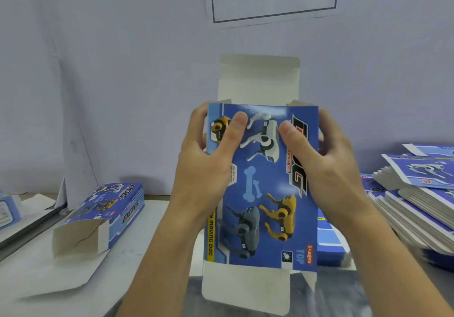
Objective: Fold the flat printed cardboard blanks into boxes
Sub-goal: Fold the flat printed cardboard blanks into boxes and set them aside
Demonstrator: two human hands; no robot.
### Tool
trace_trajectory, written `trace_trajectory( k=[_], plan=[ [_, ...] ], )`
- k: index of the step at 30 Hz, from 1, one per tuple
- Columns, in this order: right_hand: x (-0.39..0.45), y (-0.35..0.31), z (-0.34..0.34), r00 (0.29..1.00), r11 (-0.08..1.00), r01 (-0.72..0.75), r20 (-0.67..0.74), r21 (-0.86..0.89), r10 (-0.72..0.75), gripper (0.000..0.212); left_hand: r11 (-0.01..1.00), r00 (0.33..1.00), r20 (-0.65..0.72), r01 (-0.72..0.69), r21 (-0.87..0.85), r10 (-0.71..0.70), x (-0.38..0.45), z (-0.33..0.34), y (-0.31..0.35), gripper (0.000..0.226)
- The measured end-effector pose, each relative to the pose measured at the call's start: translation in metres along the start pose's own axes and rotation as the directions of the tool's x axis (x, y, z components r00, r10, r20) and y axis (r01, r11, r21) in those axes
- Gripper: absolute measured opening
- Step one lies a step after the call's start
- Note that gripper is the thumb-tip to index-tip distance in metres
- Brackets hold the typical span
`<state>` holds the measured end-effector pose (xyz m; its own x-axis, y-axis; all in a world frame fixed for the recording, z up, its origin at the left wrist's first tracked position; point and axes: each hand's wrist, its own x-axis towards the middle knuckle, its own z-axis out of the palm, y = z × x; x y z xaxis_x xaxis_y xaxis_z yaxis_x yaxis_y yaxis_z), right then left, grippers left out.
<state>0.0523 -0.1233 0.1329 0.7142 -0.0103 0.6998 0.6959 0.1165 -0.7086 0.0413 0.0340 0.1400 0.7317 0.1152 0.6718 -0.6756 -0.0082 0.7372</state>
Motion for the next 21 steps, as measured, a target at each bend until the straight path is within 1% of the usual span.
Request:
trace_trajectory(
  k=[2, 4, 5, 7, 9, 11, 13, 15, 17, 19, 21],
  plan=[
    [-0.001, 0.002, -0.002, 1.0, 0.998, 0.007, 0.003, -0.06, -0.007, 0.033, 0.999, 1.0, 0.001, -0.015, 0.045, 0.015, -0.002, 0.0, 0.0, 0.036],
    [-0.001, 0.004, -0.006, 1.0, 0.991, -0.003, 0.027, -0.134, 0.007, 0.019, 0.997, 1.0, 0.02, 0.011, 0.071, -0.013, -0.002, 0.001, -0.001, 0.034],
    [-0.001, 0.006, -0.008, 0.998, 0.982, -0.026, 0.048, -0.189, 0.036, 0.016, 0.995, 0.999, 0.021, 0.036, 0.091, -0.038, -0.001, -0.001, -0.001, 0.033],
    [0.0, 0.008, -0.012, 0.987, 0.958, -0.084, 0.112, -0.275, 0.119, 0.017, 0.987, 0.996, 0.001, 0.09, 0.133, -0.091, 0.002, -0.005, -0.002, 0.035],
    [0.001, 0.005, -0.012, 0.966, 0.953, -0.136, 0.178, -0.271, 0.189, 0.015, 0.978, 0.991, -0.038, 0.129, 0.166, -0.125, 0.004, -0.007, -0.001, 0.046],
    [0.001, 0.001, -0.007, 0.952, 0.959, -0.185, 0.204, -0.214, 0.229, 0.016, 0.977, 0.985, -0.137, 0.126, 0.174, -0.103, 0.004, -0.005, -0.001, 0.047],
    [0.001, -0.003, 0.002, 0.945, 0.96, -0.251, 0.182, -0.127, 0.271, 0.034, 0.983, 0.967, -0.245, 0.103, 0.152, -0.063, 0.004, -0.003, -0.002, 0.035],
    [0.0, -0.003, 0.013, 0.955, 0.963, -0.266, 0.123, -0.043, 0.269, 0.048, 0.99, 0.951, -0.306, 0.087, 0.11, -0.05, 0.006, -0.003, -0.004, 0.024],
    [0.001, -0.003, 0.02, 0.969, 0.97, -0.241, 0.039, -0.035, 0.242, 0.047, 0.991, 0.952, -0.301, 0.096, 0.095, -0.063, 0.006, -0.005, -0.004, 0.02],
    [0.003, -0.001, 0.02, 0.967, 0.964, -0.256, -0.021, -0.07, 0.255, 0.039, 0.99, 0.96, -0.257, 0.13, 0.057, -0.111, 0.005, -0.004, -0.002, 0.017],
    [0.003, 0.003, 0.017, 0.955, 0.955, -0.294, -0.058, -0.047, 0.291, 0.03, 0.986, 0.964, -0.211, 0.166, 0.001, -0.162, 0.003, -0.001, 0.0, 0.023]
  ],
)
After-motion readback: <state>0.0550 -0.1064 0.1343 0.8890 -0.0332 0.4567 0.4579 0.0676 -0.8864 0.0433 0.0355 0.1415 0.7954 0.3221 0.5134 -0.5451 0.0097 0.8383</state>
